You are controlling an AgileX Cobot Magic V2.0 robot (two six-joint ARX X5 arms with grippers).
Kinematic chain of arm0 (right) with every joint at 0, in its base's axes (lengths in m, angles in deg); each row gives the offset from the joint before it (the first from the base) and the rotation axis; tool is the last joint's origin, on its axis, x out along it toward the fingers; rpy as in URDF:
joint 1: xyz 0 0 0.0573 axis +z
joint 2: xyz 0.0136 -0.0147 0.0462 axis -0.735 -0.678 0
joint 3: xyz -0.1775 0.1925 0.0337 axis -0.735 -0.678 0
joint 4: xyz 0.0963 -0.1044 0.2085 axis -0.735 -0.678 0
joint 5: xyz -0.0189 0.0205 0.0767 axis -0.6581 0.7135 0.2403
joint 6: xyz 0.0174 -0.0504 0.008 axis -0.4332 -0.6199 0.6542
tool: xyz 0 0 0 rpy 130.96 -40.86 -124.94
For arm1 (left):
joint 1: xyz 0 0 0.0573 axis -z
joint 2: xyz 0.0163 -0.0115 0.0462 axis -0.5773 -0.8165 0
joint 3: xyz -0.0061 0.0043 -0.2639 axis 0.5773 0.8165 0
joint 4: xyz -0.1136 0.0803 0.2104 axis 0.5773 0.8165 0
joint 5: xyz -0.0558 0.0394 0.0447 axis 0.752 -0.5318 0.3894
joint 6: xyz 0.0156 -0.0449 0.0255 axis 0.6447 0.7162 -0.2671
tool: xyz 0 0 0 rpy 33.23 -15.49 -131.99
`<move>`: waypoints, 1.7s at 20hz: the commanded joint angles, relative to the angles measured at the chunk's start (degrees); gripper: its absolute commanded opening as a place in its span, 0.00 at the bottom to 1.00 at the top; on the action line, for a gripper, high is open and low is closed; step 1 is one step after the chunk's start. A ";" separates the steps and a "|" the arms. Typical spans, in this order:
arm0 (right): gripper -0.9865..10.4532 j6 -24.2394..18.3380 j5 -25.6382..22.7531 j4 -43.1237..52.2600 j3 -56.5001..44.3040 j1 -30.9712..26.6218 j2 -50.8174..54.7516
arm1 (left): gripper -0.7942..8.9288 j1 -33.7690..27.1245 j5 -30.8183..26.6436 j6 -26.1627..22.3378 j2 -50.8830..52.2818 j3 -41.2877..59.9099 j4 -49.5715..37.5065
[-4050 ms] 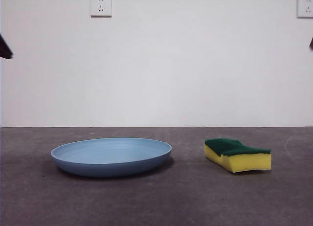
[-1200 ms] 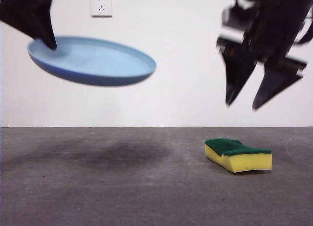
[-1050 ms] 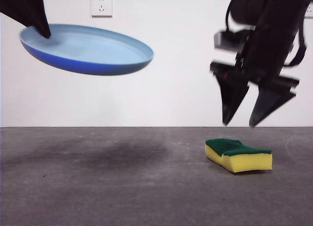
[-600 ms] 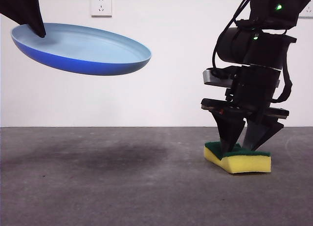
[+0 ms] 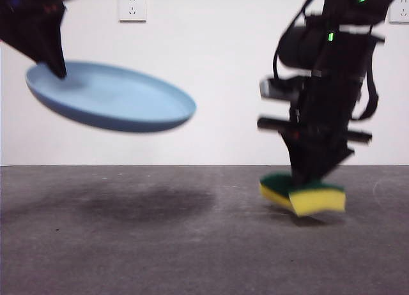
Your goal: Pick up the plate,pick up the cloth,clean the plate with the cloth
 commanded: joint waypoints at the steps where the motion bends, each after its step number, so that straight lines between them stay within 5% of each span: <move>1: 0.07 1.81 0.09 0.68 -0.33 2.12 6.49 | 0.07 1.07 0.28 -0.07 -4.24 0.04 -0.68; 6: 0.07 4.33 3.74 7.61 -0.33 9.31 13.90 | 0.07 5.38 1.18 0.24 -10.25 0.04 -1.25; 13: 0.07 8.37 2.86 17.55 -0.33 19.17 6.91 | 0.07 10.73 4.00 3.48 -10.34 0.04 -4.50; 20: 0.07 7.54 -0.63 10.19 -0.33 26.86 2.99 | 0.07 10.86 3.96 3.39 -10.34 0.04 -5.01; 26: 0.07 3.13 -21.14 -0.83 -0.33 21.84 3.34 | 0.07 10.45 7.50 3.28 -10.34 0.04 -4.31; 34: 0.07 3.10 -19.06 14.86 -0.20 15.06 4.44 | 0.07 11.91 14.64 3.41 -10.34 0.04 -4.59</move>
